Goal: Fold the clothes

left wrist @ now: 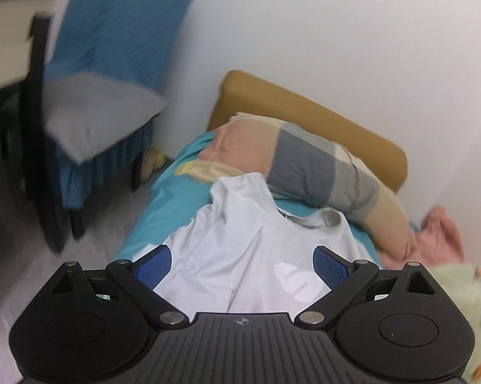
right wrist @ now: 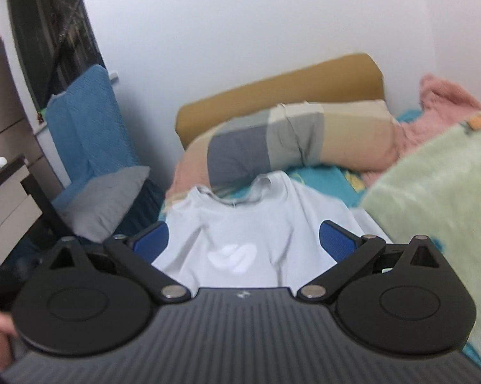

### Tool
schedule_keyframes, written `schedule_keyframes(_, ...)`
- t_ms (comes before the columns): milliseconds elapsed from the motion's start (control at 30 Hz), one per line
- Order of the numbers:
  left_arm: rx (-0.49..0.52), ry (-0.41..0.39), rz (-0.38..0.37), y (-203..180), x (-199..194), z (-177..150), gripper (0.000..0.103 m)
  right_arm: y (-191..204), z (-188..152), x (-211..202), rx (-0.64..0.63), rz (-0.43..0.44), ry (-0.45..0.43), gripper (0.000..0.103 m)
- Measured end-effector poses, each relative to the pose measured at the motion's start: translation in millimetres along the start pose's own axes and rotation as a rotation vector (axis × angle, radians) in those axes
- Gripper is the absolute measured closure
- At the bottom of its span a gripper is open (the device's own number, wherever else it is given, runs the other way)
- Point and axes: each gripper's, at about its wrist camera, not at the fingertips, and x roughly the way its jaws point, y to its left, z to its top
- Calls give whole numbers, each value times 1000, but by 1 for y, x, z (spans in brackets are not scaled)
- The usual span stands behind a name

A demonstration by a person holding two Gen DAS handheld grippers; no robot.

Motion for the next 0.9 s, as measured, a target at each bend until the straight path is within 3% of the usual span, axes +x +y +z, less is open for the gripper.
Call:
schedule_keyframes(233,-171,55,77,54,46,-7,9,-12,-41,-13,139,20,72,1)
schedule_keyframes(367,-240,79,107,83,89,-18,13,-20,-45,8,141,22,94,1)
schedule_keyframes(633,-295,66,137,119,151,-29,31,-36,-51,50,147,27,139,1)
schedule_keyframes(733,-328,3,126,123,160,-31,53,-42,-54,66,150,28,156,1)
schedule_keyframes(800,-344,-8,95,125,162,-31,88,-50,-57,77,167,18,172,1)
schedule_keyframes(833,-350,5,65,126,163,-29,93,-54,-59,83,175,13,180,1)
schedule_keyframes(900,-274,-6,84,120,160,-7,95,-62,-61,94,192,3,197,1)
